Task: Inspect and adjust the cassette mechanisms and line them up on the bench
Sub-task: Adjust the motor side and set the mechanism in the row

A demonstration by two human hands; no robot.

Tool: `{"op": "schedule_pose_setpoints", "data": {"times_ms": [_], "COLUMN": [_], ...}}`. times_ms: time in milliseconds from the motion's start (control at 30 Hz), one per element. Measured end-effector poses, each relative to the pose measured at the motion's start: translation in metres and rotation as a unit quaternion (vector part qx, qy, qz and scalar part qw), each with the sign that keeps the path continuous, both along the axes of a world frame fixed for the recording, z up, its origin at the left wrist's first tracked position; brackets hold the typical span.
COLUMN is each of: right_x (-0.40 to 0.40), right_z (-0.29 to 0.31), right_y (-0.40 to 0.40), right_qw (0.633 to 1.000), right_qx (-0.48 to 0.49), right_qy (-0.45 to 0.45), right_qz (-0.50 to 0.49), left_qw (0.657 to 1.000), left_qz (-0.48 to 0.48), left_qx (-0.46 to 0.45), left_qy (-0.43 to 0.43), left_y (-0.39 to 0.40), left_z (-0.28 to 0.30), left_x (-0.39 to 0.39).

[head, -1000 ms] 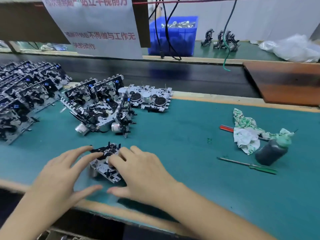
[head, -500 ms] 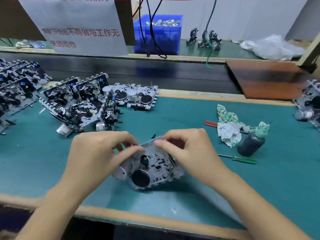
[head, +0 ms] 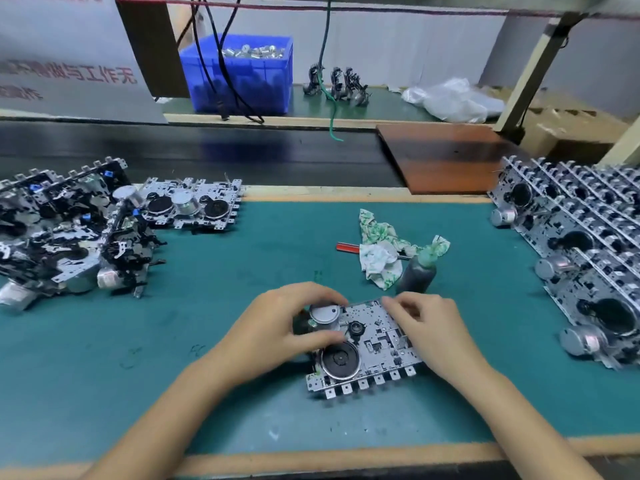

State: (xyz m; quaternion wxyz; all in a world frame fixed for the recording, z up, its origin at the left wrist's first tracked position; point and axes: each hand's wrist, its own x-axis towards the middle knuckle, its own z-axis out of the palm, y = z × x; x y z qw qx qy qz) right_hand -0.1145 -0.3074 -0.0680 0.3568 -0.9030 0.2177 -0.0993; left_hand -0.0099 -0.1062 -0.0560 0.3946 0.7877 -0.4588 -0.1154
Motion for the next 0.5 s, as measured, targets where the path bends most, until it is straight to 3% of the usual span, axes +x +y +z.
{"op": "schedule_pose_setpoints", "data": {"times_ms": [100,267,367,500], "right_x": [-0.004,-0.005,-0.008,-0.009], "right_z": [-0.005,-0.013,-0.015,-0.016], "right_y": [-0.002,-0.004,-0.002,-0.003], "right_qw": [0.996,0.992,0.993,0.993], "right_qx": [-0.059,-0.002,-0.021,-0.026], "right_qy": [-0.054,-0.097,-0.098,-0.101], "right_qz": [-0.043,-0.08,-0.068,-0.058], "left_qw": [0.998,0.996,0.999,1.0], "left_qz": [0.03,0.016,-0.016,-0.011], "left_qx": [-0.043,-0.029,0.011,-0.003], "left_qy": [0.034,0.084,0.039,0.003], "left_y": [0.008,0.021,0.021,0.017], "left_z": [-0.019,-0.026,-0.027,-0.027], "left_x": [-0.006,-0.013,-0.019,-0.02]}}
